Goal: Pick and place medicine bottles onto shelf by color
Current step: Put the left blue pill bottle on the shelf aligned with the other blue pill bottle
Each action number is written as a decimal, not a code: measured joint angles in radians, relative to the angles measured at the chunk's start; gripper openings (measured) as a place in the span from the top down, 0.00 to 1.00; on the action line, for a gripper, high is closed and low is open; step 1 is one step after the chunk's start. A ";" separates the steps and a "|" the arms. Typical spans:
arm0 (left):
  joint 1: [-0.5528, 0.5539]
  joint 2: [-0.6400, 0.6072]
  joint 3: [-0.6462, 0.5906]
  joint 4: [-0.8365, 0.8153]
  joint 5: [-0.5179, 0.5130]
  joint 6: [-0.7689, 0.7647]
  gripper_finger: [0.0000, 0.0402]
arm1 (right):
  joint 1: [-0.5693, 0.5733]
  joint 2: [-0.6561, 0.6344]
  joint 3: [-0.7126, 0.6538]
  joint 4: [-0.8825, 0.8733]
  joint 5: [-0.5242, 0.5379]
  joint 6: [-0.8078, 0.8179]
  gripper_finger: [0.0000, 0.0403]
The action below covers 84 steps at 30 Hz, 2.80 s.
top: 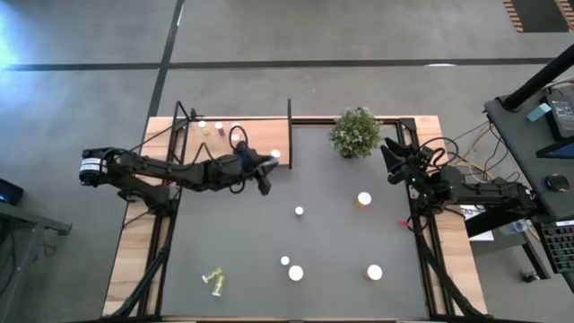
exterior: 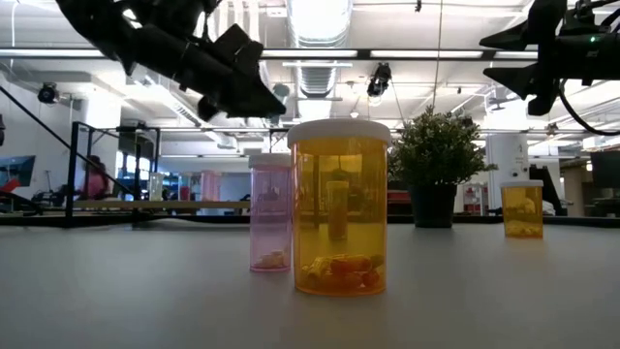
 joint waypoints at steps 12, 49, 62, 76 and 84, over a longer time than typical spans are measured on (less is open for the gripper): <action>-0.093 0.000 -0.022 -0.005 -0.674 -0.063 0.78 | 0.000 0.000 0.000 0.000 0.000 0.000 0.35; -0.072 0.264 -0.366 0.073 -1.046 -0.707 0.78 | 0.000 0.000 0.000 0.000 0.000 0.000 0.35; -0.016 0.434 -0.323 0.231 -1.061 -0.706 0.78 | 0.000 0.000 0.000 0.000 0.000 0.000 0.35; 0.083 0.435 -0.314 0.233 -0.976 -0.702 0.78 | 0.000 0.000 0.000 0.000 0.000 0.000 0.35; 0.114 0.433 -0.313 0.237 -0.946 -0.695 0.78 | 0.000 0.000 0.000 0.000 0.000 0.000 0.35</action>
